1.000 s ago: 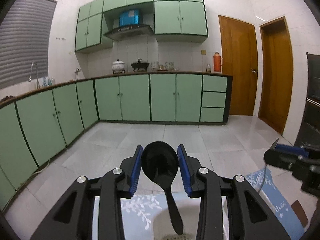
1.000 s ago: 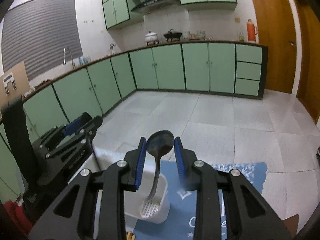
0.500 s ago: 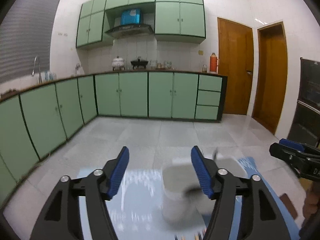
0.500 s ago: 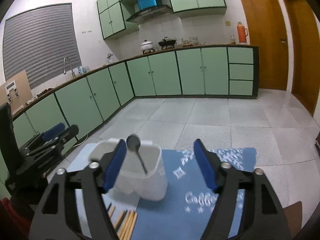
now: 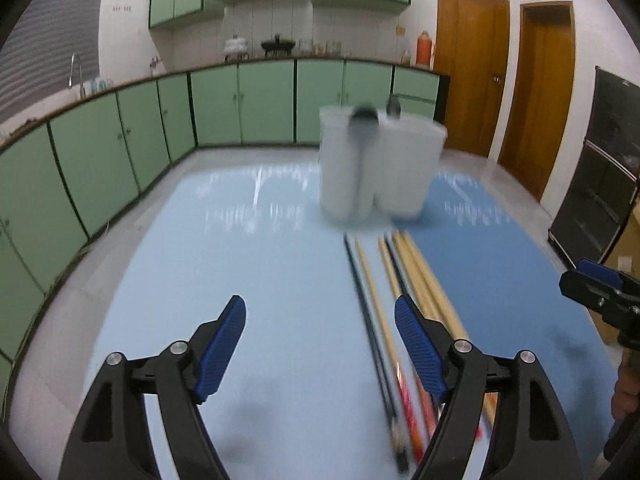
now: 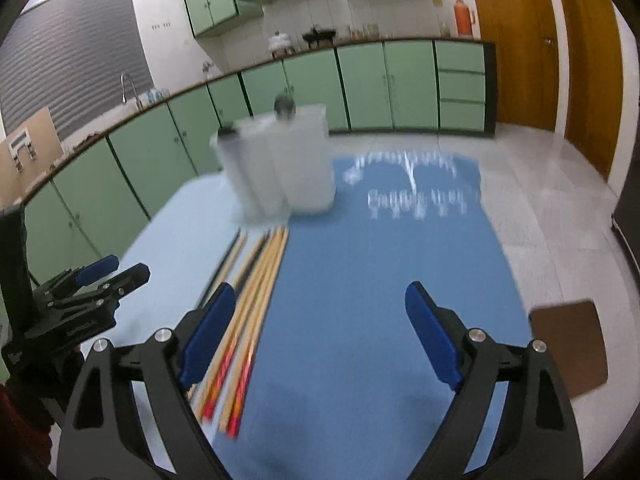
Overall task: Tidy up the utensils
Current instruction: 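Move both open tools back toward the chopsticks, then grasp a black chopstick with the left tool while the right tool grasps a red-patterned chopstick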
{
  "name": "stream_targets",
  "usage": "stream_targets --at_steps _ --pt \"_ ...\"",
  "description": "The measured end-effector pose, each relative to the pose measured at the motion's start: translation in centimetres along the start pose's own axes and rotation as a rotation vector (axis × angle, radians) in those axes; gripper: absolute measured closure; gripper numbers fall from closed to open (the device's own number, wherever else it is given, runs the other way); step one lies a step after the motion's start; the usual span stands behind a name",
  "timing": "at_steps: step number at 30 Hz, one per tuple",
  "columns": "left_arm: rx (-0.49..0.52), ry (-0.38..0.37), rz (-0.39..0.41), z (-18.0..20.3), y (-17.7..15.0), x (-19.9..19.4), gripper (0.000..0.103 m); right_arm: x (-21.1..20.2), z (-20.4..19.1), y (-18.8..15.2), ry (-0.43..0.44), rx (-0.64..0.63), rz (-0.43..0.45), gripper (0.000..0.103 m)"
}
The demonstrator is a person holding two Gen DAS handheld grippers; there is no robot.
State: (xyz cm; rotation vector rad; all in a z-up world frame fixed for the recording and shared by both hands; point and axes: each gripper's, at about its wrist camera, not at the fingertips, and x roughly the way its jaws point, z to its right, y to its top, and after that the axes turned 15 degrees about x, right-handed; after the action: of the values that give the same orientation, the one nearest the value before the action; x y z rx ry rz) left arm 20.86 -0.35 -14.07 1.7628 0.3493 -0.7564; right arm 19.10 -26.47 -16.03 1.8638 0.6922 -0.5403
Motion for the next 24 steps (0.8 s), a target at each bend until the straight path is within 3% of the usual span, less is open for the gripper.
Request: stream_targets --at_steps 6,10,24 --pt "0.029 -0.007 -0.051 1.4 -3.0 -1.0 0.028 -0.2 -0.7 -5.0 -0.031 -0.039 -0.066 0.020" --pt "0.042 -0.015 -0.076 2.1 -4.1 -1.2 0.028 -0.1 -1.4 -6.5 -0.034 -0.077 -0.092 0.020" --pt "0.032 -0.025 -0.135 2.6 -6.3 -1.2 0.028 1.4 -2.3 -8.3 -0.123 -0.172 -0.107 0.026"
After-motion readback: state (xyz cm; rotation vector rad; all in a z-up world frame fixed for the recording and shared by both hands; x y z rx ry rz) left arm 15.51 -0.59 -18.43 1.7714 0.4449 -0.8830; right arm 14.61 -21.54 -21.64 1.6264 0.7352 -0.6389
